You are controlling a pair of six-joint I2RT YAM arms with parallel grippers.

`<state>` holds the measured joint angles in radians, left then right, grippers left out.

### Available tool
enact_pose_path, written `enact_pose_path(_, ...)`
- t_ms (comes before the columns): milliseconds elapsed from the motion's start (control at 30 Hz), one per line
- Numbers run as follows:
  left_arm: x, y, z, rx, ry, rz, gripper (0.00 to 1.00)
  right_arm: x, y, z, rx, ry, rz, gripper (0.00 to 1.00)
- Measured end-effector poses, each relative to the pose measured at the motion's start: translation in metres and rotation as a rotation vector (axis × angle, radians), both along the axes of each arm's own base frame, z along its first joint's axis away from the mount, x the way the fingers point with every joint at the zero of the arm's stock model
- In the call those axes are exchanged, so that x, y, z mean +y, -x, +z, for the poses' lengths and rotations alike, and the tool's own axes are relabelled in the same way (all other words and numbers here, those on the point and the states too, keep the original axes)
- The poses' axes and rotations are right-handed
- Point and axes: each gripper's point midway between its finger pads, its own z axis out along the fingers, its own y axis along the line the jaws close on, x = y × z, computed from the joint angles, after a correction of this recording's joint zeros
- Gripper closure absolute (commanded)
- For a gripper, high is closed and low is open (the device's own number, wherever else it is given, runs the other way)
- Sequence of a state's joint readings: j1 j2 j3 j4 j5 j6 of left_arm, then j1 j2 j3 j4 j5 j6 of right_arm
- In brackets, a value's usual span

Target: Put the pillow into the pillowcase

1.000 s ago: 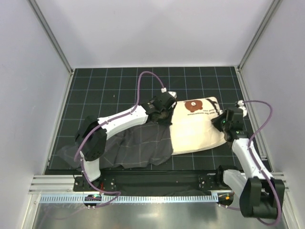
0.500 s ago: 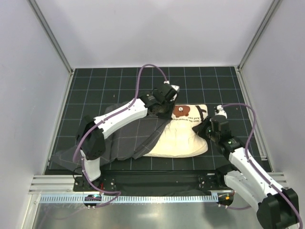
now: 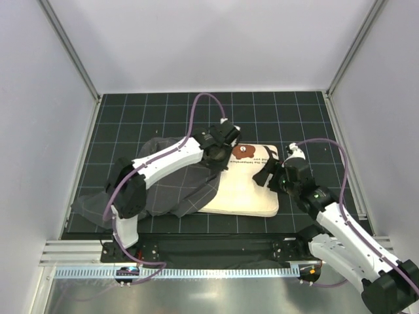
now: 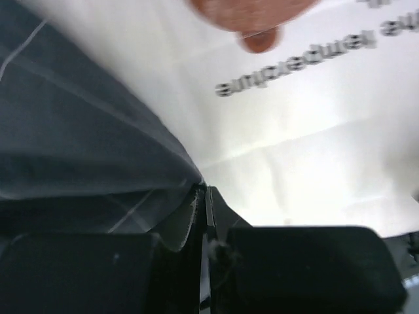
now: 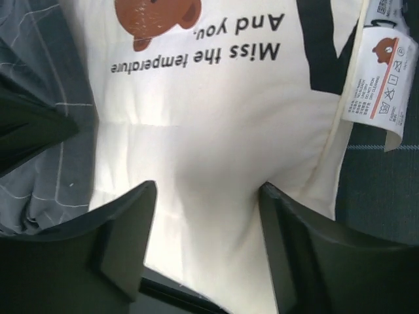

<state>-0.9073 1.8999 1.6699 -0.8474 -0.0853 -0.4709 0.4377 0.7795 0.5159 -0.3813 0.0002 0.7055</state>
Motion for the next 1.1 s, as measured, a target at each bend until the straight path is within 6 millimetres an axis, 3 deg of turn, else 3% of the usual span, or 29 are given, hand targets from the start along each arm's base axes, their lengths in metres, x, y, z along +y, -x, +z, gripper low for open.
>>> enact_pose_path(100,0.032,-0.011,-0.006,-0.022,-0.045,0.069,0.78,0.000,0.002,0.016,-0.023,0.022,0.026,0.08)
enact_pose_path(167,0.049,-0.016,0.000,-0.051,-0.063,0.106,0.59,-0.004,-0.001,0.023,-0.027,0.055,0.022,0.05)
enact_pose_path(200,0.053,-0.017,0.005,-0.069,-0.064,0.117,0.52,-0.007,-0.004,0.025,-0.022,0.083,0.010,0.04)
enact_pose_path(233,0.056,-0.017,0.011,-0.087,-0.062,0.122,0.38,-0.011,-0.006,0.025,-0.016,0.104,0.000,0.04)
enact_pose_path(333,0.063,-0.017,0.031,-0.141,-0.051,0.147,0.16,-0.024,-0.016,0.014,0.033,0.168,-0.033,0.02)
enact_pose_path(433,0.072,-0.019,0.044,-0.189,-0.061,0.177,0.07,-0.039,-0.020,-0.004,0.101,0.202,-0.062,0.01)
enact_pose_path(567,0.077,-0.026,0.051,-0.206,-0.092,0.200,0.04,-0.046,-0.021,-0.027,0.164,0.201,-0.067,0.01)
enact_pose_path(733,0.060,-0.059,0.052,-0.211,-0.082,0.230,0.05,-0.036,-0.024,-0.046,0.178,0.123,-0.024,0.03)
enact_pose_path(833,0.051,-0.084,0.031,-0.180,-0.100,0.248,0.19,-0.022,-0.026,-0.056,0.168,0.057,0.019,0.11)
enact_pose_path(900,0.048,-0.098,0.008,-0.150,-0.128,0.254,0.37,-0.013,-0.028,-0.060,0.156,0.012,0.044,0.32)
enact_pose_path(933,0.048,-0.103,0.000,-0.141,-0.141,0.256,0.43,-0.009,-0.029,-0.059,0.147,-0.007,0.058,0.53)
enact_pose_path(1067,0.057,-0.115,-0.033,-0.090,-0.189,0.285,0.75,0.008,-0.030,-0.051,0.093,-0.063,0.111,0.91)
enact_pose_path(1100,0.061,-0.118,-0.034,-0.087,-0.190,0.292,0.90,0.011,-0.030,-0.047,0.078,-0.071,0.122,0.93)
